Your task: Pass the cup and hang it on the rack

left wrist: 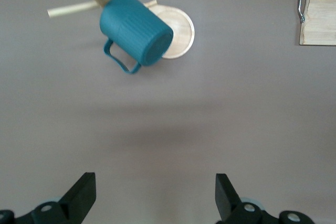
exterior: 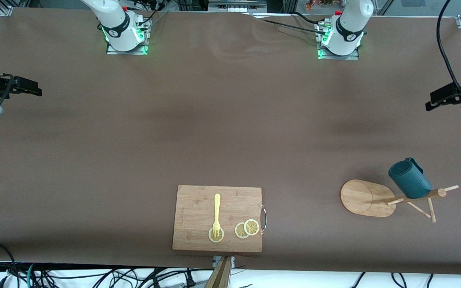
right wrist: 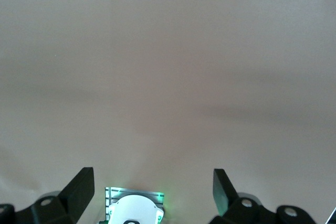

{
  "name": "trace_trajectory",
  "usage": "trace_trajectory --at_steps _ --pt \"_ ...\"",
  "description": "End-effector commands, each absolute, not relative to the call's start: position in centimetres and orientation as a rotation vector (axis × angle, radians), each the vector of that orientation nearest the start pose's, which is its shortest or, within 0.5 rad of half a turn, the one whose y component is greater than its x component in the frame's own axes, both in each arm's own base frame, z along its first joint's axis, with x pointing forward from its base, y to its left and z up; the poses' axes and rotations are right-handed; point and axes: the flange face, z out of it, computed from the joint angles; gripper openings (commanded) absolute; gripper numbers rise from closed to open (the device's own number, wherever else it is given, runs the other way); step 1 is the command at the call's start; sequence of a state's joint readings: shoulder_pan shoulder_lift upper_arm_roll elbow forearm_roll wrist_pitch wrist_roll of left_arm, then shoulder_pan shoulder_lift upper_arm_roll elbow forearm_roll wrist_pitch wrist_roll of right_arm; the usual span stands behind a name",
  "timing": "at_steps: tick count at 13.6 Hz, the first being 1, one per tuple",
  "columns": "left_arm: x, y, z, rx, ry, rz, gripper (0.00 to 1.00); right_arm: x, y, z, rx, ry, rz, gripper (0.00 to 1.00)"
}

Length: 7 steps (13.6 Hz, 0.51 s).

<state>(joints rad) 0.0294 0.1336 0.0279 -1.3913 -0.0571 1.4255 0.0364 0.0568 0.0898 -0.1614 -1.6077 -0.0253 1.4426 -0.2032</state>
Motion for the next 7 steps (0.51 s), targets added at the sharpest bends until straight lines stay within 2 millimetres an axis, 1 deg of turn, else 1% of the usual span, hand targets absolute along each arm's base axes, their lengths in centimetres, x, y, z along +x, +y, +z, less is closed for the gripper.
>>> trace_trajectory --at_steps 1,4,7 --pt "57.53 1.53 60.50 -3.162 -0.077 0.216 1.00 55.33 -5.90 55.24 -3.114 -0.166 0.444 1.00" --pt "58.13 1.39 59.81 -3.160 -0.070 0.233 1.00 55.26 -5.80 55.26 -3.105 -0.161 0.450 1.00" --pt "58.37 1.14 60.24 -3.161 -0.067 0.218 1.00 55.29 -5.51 55.26 -3.103 -0.163 0.449 1.00"
